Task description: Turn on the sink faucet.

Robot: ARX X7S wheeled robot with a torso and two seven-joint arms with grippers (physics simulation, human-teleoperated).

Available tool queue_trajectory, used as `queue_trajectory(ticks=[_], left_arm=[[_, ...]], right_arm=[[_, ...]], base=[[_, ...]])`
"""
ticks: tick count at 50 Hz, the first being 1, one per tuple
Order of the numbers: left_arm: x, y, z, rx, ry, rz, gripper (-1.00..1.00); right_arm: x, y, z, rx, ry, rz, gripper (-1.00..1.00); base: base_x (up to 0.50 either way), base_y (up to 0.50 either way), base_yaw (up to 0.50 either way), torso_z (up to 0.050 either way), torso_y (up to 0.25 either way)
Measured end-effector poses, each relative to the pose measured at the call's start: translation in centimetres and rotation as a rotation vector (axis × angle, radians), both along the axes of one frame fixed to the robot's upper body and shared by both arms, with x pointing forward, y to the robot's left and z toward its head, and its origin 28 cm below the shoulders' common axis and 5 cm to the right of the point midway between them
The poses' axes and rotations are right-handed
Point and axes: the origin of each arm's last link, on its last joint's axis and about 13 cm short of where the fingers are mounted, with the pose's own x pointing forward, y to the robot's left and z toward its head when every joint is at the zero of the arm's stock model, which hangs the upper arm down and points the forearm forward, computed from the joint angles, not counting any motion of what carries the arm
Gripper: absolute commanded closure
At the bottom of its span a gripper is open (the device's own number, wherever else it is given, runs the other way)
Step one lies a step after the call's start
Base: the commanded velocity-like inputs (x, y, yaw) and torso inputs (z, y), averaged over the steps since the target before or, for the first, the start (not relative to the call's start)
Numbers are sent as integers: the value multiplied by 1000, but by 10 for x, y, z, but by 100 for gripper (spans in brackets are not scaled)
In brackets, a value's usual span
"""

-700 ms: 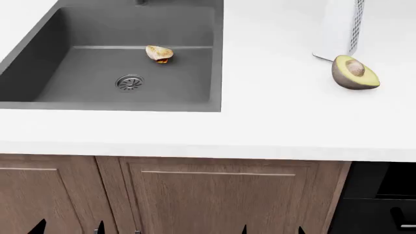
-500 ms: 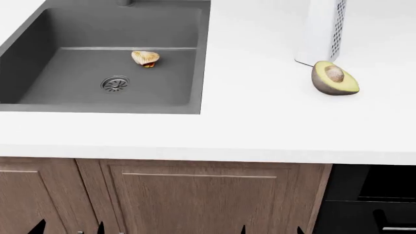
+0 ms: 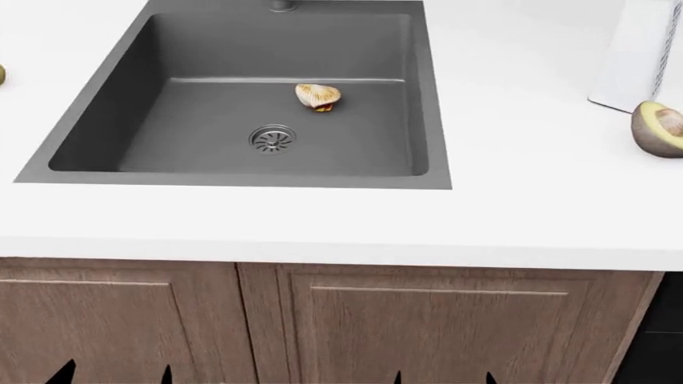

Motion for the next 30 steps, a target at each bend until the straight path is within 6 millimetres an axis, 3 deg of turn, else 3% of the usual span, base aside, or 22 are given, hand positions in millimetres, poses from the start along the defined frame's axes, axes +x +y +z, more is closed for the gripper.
queue_trajectory(ticks=[3, 20, 30], left_arm=[[0, 0, 0, 1, -1, 0, -100], [-1, -1, 1, -10, -8, -11, -100], [-3, 0, 3, -21, -33, -21, -100]], right_arm=[[0, 0, 0, -2, 0, -1, -100], [-1, 1, 1, -3, -11, -4, -100], [-1, 0, 1, -4, -10, -3, -100]], base=[[0, 388, 0, 0, 0], [0, 2, 0, 0, 0], [0, 0, 0, 47, 0]])
